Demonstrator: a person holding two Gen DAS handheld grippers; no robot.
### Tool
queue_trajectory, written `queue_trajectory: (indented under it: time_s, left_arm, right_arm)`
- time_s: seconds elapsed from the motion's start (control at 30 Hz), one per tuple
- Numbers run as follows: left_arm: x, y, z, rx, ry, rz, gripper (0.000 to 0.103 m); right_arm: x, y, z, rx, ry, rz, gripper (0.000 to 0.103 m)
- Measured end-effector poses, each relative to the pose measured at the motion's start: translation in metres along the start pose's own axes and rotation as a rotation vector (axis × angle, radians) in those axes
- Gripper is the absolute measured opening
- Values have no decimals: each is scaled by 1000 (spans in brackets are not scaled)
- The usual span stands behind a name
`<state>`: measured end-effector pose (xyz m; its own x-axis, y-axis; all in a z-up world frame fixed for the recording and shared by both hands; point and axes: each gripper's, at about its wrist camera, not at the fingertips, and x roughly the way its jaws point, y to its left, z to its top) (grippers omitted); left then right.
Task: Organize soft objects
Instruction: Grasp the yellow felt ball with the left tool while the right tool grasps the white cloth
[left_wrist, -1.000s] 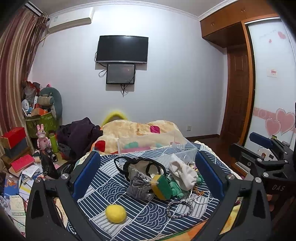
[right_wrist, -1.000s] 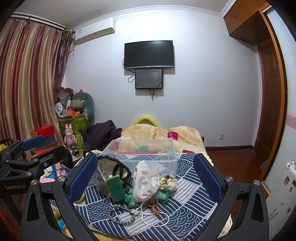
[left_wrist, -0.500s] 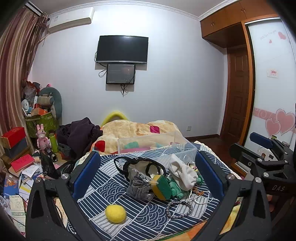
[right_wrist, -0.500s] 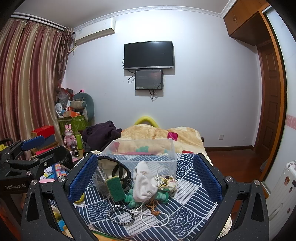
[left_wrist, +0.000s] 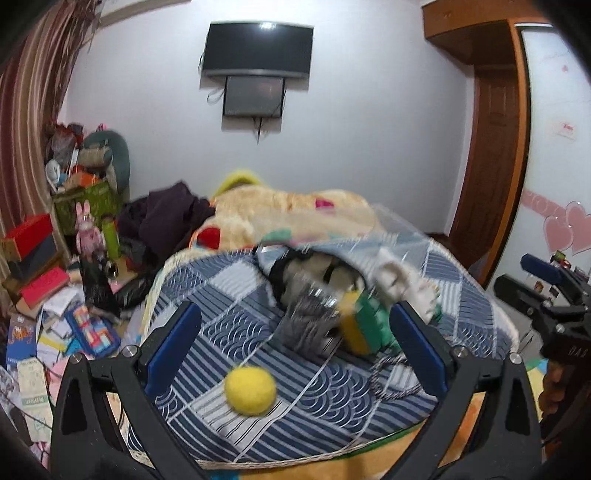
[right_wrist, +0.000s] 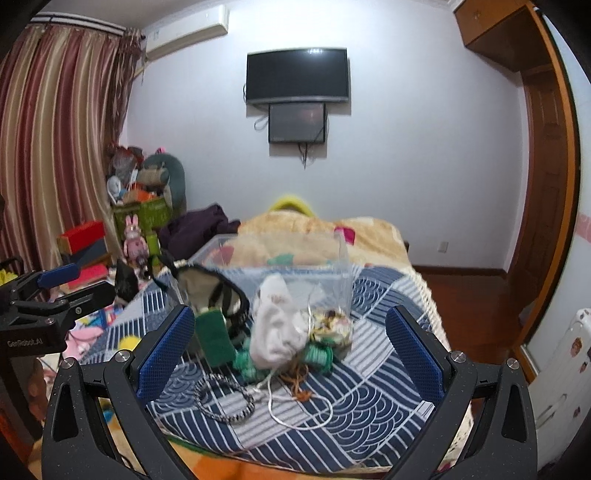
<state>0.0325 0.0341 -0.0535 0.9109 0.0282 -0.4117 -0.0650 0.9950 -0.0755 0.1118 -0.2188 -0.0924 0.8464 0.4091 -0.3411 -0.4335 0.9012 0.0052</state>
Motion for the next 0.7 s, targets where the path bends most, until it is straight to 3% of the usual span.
queue_trajectory:
  time_s: [0.1, 0.2, 0.43, 0.53, 0.63, 0.7]
  left_arm:
    - [18, 11, -12, -19, 65, 5, 98]
    - [38, 22, -22, -41, 134, -3, 83]
    - [75, 37, -52, -107, 299, -3, 77]
    - [86, 41, -63, -102, 340, -1, 66]
    - [96, 43, -71, -102, 393, -16, 47]
    - [100, 42, -74, -105, 406, -21, 46]
  right_arm:
    - [12, -5, -6, 17, 43, 10, 103]
    - [25, -7, -14, 34, 88, 33, 99]
    - [50, 1, -20, 34, 163, 80, 80]
    - [65, 2, -19, 45, 191, 104, 66]
    - [78, 2, -17, 63, 211, 107, 57]
    - [83, 3, -16, 65, 210, 108, 54]
